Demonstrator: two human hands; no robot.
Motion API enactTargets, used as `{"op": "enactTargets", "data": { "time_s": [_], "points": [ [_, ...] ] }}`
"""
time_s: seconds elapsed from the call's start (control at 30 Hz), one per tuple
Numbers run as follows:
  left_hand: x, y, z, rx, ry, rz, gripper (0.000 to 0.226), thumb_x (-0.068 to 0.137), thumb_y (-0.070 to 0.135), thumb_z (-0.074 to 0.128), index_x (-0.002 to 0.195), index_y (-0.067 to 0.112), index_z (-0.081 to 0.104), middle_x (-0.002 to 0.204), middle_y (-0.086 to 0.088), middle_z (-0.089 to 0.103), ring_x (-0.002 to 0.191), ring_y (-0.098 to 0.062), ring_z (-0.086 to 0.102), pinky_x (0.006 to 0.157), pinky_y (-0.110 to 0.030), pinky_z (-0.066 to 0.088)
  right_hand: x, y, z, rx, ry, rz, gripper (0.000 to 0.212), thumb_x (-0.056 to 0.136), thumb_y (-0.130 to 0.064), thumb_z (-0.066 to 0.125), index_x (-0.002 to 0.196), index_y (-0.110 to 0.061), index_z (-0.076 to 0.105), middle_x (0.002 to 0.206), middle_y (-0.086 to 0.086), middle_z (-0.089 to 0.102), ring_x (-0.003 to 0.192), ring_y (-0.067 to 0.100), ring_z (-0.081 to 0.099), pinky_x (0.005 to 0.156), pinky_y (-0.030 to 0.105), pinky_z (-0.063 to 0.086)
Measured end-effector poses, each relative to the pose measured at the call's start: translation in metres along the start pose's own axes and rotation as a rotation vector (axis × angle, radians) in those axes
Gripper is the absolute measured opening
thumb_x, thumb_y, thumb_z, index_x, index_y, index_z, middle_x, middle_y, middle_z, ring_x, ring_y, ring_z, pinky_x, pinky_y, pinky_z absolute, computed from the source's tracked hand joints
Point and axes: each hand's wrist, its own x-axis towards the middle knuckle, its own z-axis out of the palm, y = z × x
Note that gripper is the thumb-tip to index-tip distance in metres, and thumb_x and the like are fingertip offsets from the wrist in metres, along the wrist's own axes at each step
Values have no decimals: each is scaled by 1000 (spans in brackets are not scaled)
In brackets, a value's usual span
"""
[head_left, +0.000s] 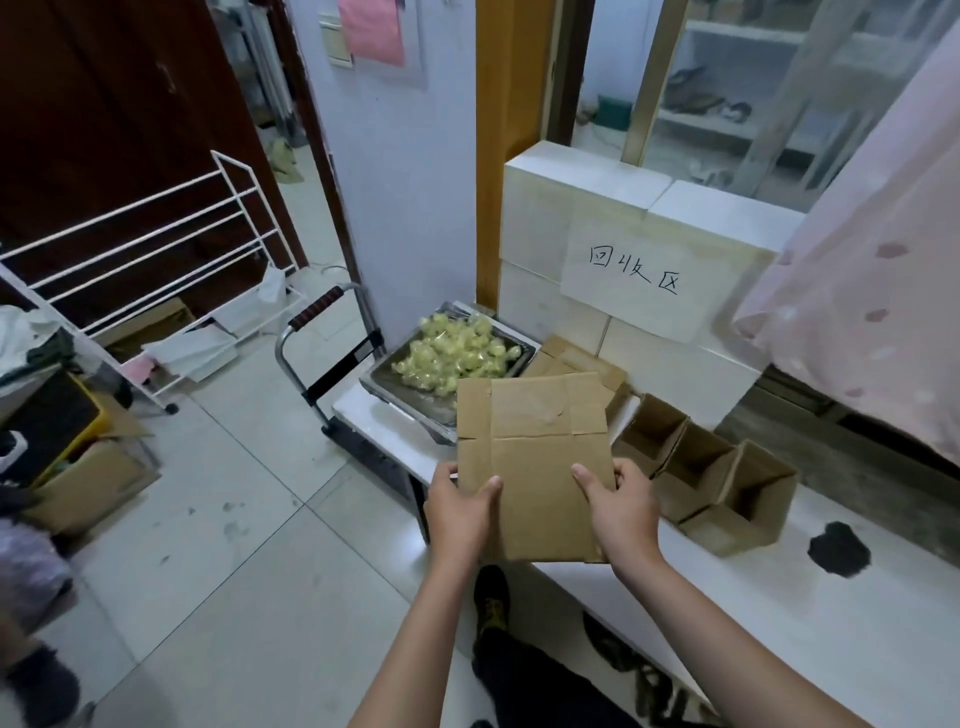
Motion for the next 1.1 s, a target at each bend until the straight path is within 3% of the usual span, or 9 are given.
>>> {"op": "enactTargets", "data": {
  "time_s": [0.07,0.13,0.27,0.37,0.47,0.63,0.73,0.9,1.1],
  "points": [
    [18,5,-1,16,-4,-5,35,81,33,80,104,30,54,98,9,65,90,-14,64,83,-42,57,14,-2,13,13,2,4,22,90,-39,71,99,-20,63,94,-7,67,90,14,64,63,28,50],
    [39,11,-1,19,-8,-4,37,81,33,80,108,30,55,99,11,64,92,-14,64,85,-44,57,31,-2,29,8,-4,23,31,89,-41,70,107,-17,64,104,-2,68,98,20,65,78,40,56],
    [90,24,1,50,-29,1,37,82,33,80,108,32,53,98,15,61,95,-14,63,84,-47,58,72,-6,66,27,8,93,60,88,-44,71,133,-6,56,136,10,58,126,27,54,104,44,47],
    [129,37,9,95,-52,-2,36,82,32,80,107,28,54,99,13,63,89,-6,60,78,-41,57,103,-9,86,47,27,143,49,87,-44,72,111,-4,59,116,10,62,110,24,57,91,31,44],
    [160,50,23,143,-98,2,35,83,29,81,105,27,53,95,15,60,84,2,56,66,-25,48,127,-15,97,48,90,191,37,86,-42,74,97,-19,46,98,0,45,92,15,42,78,29,35],
    [210,67,57,213,-218,7,35,84,24,81,104,28,52,96,12,62,86,-8,60,79,-32,51,167,-13,104,120,192,244,27,85,-33,77,73,-19,57,70,-9,59,66,11,55,54,22,36],
    [230,76,78,254,-284,18,38,85,21,80,114,17,55,105,1,66,92,-17,64,84,-36,54,185,-15,102,170,234,289,22,86,-29,77,77,-16,62,73,-3,66,67,11,60,55,25,40],
    [252,89,116,333,-336,41,40,81,19,83,108,18,54,103,-9,71,92,-24,67,85,-38,56,211,-13,95,133,334,359,39,86,-31,76,68,-15,45,64,-6,46,61,14,41,57,31,33],
    [275,94,161,465,-460,76,42,82,22,82,114,10,57,103,-12,70,95,-29,67,87,-41,55,241,0,91,103,394,487,34,89,-33,72,104,-4,63,100,6,66,96,25,61,83,37,50]
  ]
}}
